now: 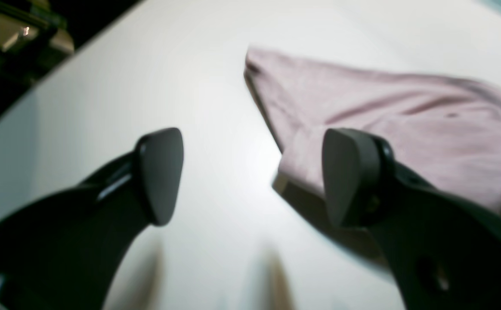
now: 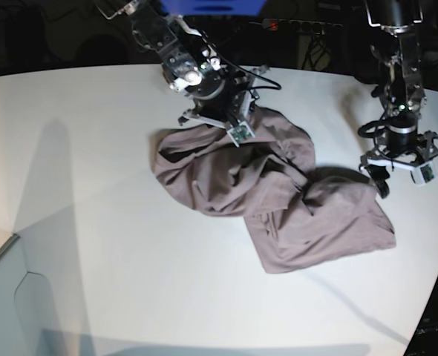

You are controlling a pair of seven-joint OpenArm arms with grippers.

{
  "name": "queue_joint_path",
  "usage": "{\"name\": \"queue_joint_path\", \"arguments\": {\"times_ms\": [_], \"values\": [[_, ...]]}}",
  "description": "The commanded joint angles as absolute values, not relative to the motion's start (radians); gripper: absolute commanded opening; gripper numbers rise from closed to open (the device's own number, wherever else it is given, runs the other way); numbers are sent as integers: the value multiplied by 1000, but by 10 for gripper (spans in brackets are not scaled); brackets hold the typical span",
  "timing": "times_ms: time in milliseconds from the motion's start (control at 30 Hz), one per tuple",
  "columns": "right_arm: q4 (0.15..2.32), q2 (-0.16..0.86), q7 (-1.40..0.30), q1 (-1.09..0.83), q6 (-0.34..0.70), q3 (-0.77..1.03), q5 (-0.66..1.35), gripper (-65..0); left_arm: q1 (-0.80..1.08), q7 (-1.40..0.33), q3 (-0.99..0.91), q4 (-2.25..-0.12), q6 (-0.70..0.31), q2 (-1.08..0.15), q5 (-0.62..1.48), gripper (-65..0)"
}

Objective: Layout the t-shirt on the table in an organized manner, then fold the t-shirt properly
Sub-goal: 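Lower the left gripper and grasp the shirt's bunched lower fold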

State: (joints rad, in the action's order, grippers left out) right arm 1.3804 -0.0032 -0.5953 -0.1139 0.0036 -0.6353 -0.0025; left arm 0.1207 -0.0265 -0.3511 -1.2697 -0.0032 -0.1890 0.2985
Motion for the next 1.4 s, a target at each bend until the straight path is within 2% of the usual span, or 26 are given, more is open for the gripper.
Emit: {"name": "queue_joint_path", "arguments": {"times_ms": [0,233,467,1133,1200,1267,1367], "values": [[1389,-13,-587,-110,7,-638,-1,-399,97,-1,-352,-1265,-5,-194,300,-165],[1385,-13,-587,-110,7,-638,-1,-387,-13,5,-263,-1129,-5,-193,300,-165],[1385,-8,-587,-108,7,-638,-2,-388,-99,7,-254,-989,-5,-162,300,-165],[1383,-8,-588,-90,7,-636,-4,-389,-68,7,-263,-1012,-5,-130,300,-172],[1383,-8,-588,-90,7,-636,-4,-389,-84,2,-263,-1009,-5,-128,300,-214],[1383,-8,-588,-90,7,-636,-4,-389,-87,4,-263,-989,-5,-127,300,-307],[1383,-8,-588,-90,7,-636,-4,-389,-94,5,-263,-975,-5,-125,300,-522]]}}
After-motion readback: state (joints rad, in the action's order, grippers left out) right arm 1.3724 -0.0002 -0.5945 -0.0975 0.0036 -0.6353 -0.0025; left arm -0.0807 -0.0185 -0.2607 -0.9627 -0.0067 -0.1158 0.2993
